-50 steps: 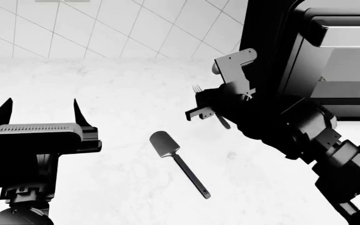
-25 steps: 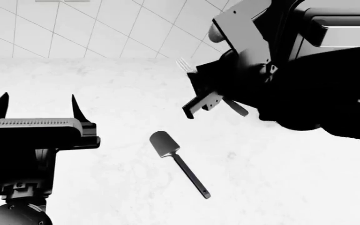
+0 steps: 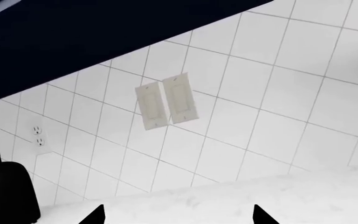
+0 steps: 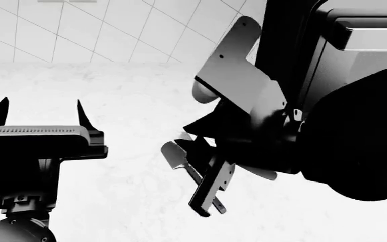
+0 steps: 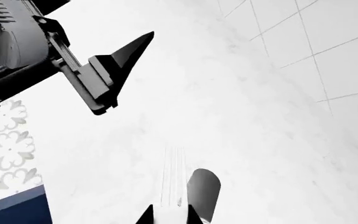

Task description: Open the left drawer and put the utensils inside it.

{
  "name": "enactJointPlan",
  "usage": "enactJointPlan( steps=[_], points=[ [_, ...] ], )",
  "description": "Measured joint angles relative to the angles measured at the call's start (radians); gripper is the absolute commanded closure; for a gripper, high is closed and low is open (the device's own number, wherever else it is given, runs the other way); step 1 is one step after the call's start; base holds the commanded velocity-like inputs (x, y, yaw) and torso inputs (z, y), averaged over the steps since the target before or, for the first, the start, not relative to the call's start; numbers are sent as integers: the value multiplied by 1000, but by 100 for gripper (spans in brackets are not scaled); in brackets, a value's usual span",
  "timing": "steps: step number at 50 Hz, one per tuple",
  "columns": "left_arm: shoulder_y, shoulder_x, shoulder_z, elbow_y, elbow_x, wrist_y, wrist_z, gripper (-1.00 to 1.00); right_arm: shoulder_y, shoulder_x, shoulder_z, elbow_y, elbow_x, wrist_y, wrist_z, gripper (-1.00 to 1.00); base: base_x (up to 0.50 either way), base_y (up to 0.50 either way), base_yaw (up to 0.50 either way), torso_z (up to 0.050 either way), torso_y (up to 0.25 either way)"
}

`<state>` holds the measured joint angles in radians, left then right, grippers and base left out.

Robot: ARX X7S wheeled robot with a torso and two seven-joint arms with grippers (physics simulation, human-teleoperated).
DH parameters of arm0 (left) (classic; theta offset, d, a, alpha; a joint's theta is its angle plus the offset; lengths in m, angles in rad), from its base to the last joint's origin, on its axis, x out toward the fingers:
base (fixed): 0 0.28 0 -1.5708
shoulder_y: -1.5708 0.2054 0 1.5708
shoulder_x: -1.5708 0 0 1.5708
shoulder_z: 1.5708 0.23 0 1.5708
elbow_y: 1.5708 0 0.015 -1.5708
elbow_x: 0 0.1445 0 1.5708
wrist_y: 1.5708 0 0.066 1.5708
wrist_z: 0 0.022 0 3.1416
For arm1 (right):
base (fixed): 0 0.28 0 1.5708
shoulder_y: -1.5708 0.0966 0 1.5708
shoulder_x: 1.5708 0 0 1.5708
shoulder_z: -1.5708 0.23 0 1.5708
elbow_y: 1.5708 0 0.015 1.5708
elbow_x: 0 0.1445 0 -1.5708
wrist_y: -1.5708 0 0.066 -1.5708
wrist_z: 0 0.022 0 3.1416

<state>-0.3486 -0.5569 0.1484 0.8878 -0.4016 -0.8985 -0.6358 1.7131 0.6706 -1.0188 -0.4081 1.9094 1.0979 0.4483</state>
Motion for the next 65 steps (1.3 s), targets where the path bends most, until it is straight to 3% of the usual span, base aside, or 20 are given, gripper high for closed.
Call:
enactJointPlan(
  steps=[29, 60, 61, 65],
  points=[
    [-14, -16, -56, 35, -44, -44, -9, -100, 27, -22, -95, -204, 305, 0, 123, 100, 0, 0, 0, 0, 0],
    [-7, -27, -107, 50, -82, -50, -17, -100, -140, -131, -189, -267, 205, -5, 120, 100, 0, 0, 0, 0, 0],
    [-7, -28, -107, 50, -83, -50, -18, -100, -146, -133, -191, -265, 198, -3, 116, -100, 0, 0, 0, 0, 0],
    [-7, -28, -110, 53, -87, -50, -20, -100, -172, -135, -201, -259, 167, 3, 106, -100, 0, 0, 0, 0, 0]
  ],
)
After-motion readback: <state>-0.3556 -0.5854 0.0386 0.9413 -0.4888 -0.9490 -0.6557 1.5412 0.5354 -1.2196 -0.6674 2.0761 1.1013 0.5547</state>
